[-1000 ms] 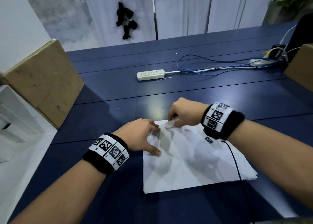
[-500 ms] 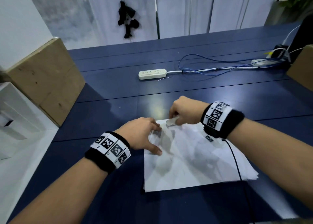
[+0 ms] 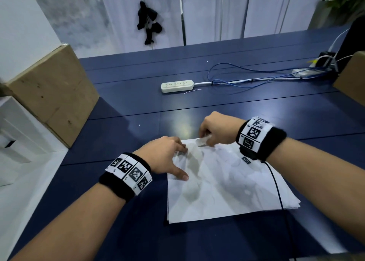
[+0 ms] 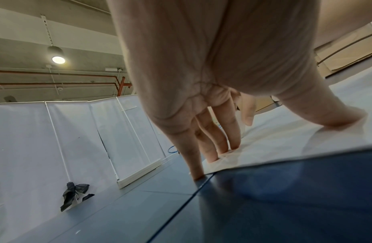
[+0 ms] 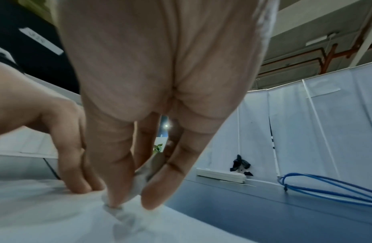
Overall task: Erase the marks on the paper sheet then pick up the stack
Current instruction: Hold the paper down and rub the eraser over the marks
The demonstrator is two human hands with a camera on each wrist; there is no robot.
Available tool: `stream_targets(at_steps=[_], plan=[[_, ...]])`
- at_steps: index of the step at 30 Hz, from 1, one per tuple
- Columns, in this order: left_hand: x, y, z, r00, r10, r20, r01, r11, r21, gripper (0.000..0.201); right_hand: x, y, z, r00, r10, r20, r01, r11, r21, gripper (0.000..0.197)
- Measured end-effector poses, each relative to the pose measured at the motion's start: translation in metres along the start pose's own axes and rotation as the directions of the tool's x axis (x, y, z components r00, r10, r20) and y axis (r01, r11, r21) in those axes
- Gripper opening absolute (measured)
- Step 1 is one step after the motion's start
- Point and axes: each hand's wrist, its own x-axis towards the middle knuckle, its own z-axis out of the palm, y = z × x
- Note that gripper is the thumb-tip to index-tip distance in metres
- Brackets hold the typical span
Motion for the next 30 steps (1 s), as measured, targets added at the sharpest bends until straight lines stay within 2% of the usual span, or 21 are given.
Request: stream_targets(at_steps=[2,6,8,12,14,16,19,21,23,25,27,30], plan=[[0.001,0.000,0.000,1.000,0.000,-0.001,0.000,1.000,-0.001,0.087,-0.008,0.000,0.003,0.999,-0.028,0.041,0.029,1.000,-0.009,0.025],[0.001,0.000,0.000,1.000,0.002,-0.005,-0.002,1.000,-0.006,0.090,-0.033,-0.012,0.010,0.965,-0.121,0.233,0.125,0.992,-0.002,0.024],[0.001,0.001,-0.001,1.000,0.002,0.003,-0.002,1.000,0.001,0.090,-0.026,-0.013,0.005,0.973,-0.124,0.194,0.133,0.990,-0.034,0.026],[0.001,0.000,-0.001,1.000,0.003,0.002,-0.003,1.000,-0.004,0.081,0.000,-0.005,-0.003,1.000,-0.025,0.018,0.026,0.998,-0.053,0.022],[0.001,-0.001,0.000,1.000,0.002,0.001,-0.002,1.000,-0.006,0.082,0.002,-0.002,0.002,0.999,-0.032,-0.004,0.032,0.998,-0.056,0.021],[0.002,-0.002,0.001,1.000,0.006,-0.002,-0.006,1.000,0.000,0.086,-0.009,-0.006,0.004,0.994,-0.064,0.086,0.068,0.997,-0.040,0.024],[0.003,-0.001,0.000,1.000,0.010,-0.001,-0.010,1.000,0.003,0.089,-0.023,-0.017,0.005,0.945,-0.146,0.294,0.155,0.988,-0.009,0.029],[0.003,-0.001,-0.001,1.000,0.002,0.001,-0.002,1.000,0.010,0.089,-0.015,-0.016,0.002,0.960,-0.140,0.243,0.151,0.988,-0.029,0.029],[0.003,-0.001,-0.001,1.000,-0.007,0.003,0.007,1.000,0.012,0.087,0.000,-0.010,-0.003,0.992,-0.079,0.095,0.085,0.995,-0.056,0.025],[0.002,0.000,-0.001,1.000,-0.010,0.008,0.010,1.000,0.003,0.082,0.010,-0.002,-0.008,0.999,-0.035,-0.004,0.035,0.999,-0.038,0.020],[0.003,-0.002,0.000,1.000,-0.011,0.010,0.011,1.000,-0.005,0.080,0.007,0.004,-0.004,0.999,-0.038,-0.005,0.038,0.999,-0.017,0.020],[0.004,-0.003,0.002,1.000,-0.011,0.005,0.011,1.000,-0.009,0.084,-0.020,-0.004,0.006,0.985,-0.105,0.135,0.103,0.994,0.023,0.026]])
